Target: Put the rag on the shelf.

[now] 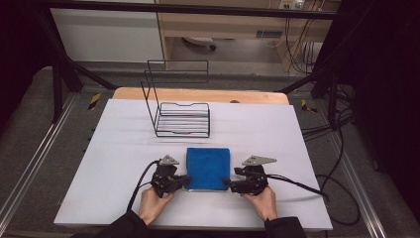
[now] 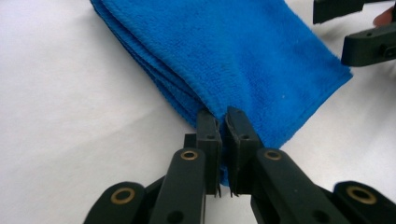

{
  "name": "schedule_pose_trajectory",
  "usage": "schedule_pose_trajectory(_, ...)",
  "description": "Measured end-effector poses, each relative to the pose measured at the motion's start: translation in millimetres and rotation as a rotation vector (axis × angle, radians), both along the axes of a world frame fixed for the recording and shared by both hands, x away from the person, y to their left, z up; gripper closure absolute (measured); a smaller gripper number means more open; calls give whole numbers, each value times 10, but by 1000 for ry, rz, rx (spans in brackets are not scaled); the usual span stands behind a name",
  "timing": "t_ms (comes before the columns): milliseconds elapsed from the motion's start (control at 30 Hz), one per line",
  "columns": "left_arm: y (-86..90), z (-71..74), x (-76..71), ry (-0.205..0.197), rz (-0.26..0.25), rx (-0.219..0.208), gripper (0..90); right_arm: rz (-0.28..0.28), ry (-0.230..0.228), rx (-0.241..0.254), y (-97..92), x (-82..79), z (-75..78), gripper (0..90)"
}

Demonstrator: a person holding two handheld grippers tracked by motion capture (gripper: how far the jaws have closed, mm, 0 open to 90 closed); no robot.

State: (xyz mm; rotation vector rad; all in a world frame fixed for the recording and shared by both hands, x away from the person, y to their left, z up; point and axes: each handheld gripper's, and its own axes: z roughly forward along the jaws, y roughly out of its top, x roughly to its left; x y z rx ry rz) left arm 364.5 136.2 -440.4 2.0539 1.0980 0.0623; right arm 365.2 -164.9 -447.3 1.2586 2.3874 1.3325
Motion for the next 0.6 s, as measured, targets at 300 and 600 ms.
schedule_pose_trajectory(300,20,41,-83,5,-9,22,853,11,28,-3,33,-1,-16,311)
schedule_pose_trajectory(600,177,62,-283,1,8,34,851,41,7,-16,124,-48,11,266)
